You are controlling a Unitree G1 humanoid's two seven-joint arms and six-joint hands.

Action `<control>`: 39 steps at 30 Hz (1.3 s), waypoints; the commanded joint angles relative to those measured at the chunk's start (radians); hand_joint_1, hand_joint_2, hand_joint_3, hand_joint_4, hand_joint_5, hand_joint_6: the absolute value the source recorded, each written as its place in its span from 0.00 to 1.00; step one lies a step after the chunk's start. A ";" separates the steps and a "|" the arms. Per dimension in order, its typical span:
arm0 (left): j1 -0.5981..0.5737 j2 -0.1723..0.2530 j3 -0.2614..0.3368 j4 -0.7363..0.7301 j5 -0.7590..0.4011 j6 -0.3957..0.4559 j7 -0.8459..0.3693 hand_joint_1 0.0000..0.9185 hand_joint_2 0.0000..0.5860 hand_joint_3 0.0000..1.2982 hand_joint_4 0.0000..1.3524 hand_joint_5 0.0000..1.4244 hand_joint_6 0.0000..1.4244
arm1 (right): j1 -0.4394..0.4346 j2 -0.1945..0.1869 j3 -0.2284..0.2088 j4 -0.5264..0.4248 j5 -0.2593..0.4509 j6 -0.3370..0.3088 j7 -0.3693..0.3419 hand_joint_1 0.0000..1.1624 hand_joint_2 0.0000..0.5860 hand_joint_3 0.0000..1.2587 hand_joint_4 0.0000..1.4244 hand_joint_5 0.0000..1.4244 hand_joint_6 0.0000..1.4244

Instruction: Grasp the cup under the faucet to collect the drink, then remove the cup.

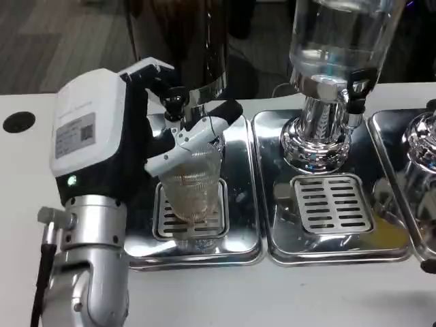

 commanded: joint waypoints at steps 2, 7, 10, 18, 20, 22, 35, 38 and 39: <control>0.045 -0.002 -0.016 -0.014 -0.001 -0.030 -0.012 0.06 0.07 0.43 0.40 0.70 0.83 | 0.004 -0.005 -0.002 0.006 0.023 -0.020 0.008 0.56 0.63 0.23 0.15 0.13 0.06; 0.052 -0.006 -0.017 -0.019 0.004 -0.036 -0.013 0.06 0.07 0.43 0.40 0.70 0.83 | 0.004 -0.005 -0.001 0.005 0.028 -0.020 0.015 0.56 0.63 0.23 0.15 0.13 0.06; 0.052 -0.009 -0.018 -0.022 0.003 -0.036 -0.015 0.06 0.07 0.43 0.40 0.70 0.83 | 0.004 -0.004 -0.002 0.004 0.028 -0.021 0.017 0.56 0.63 0.23 0.15 0.14 0.06; 0.054 -0.012 -0.021 -0.025 0.005 -0.037 -0.019 0.06 0.08 0.43 0.40 0.70 0.83 | 0.007 -0.003 -0.003 -0.004 0.029 -0.022 0.019 0.56 0.62 0.23 0.15 0.14 0.06; 0.056 -0.010 -0.021 -0.026 0.008 -0.038 -0.018 0.06 0.08 0.43 0.40 0.70 0.82 | 0.007 -0.003 -0.003 -0.005 0.029 -0.022 0.020 0.55 0.62 0.23 0.15 0.14 0.06; 0.058 -0.009 -0.020 -0.029 0.009 -0.038 -0.019 0.06 0.08 0.43 0.40 0.70 0.82 | 0.008 -0.002 -0.003 -0.005 0.028 -0.023 0.020 0.55 0.62 0.23 0.15 0.14 0.06; 0.065 -0.012 -0.024 -0.039 0.017 -0.041 -0.022 0.06 0.08 0.42 0.40 0.69 0.80 | 0.014 0.000 -0.001 -0.001 0.030 -0.034 0.021 0.55 0.62 0.23 0.15 0.14 0.06; 0.065 -0.012 -0.025 -0.041 0.020 -0.041 -0.022 0.06 0.08 0.42 0.40 0.69 0.80 | 0.015 0.000 -0.001 0.001 0.030 -0.038 0.021 0.55 0.62 0.23 0.15 0.14 0.06; 0.066 -0.013 -0.025 -0.042 0.018 -0.041 -0.022 0.06 0.08 0.42 0.40 0.69 0.80 | 0.015 0.000 -0.001 0.000 0.030 -0.039 0.021 0.55 0.62 0.23 0.15 0.14 0.06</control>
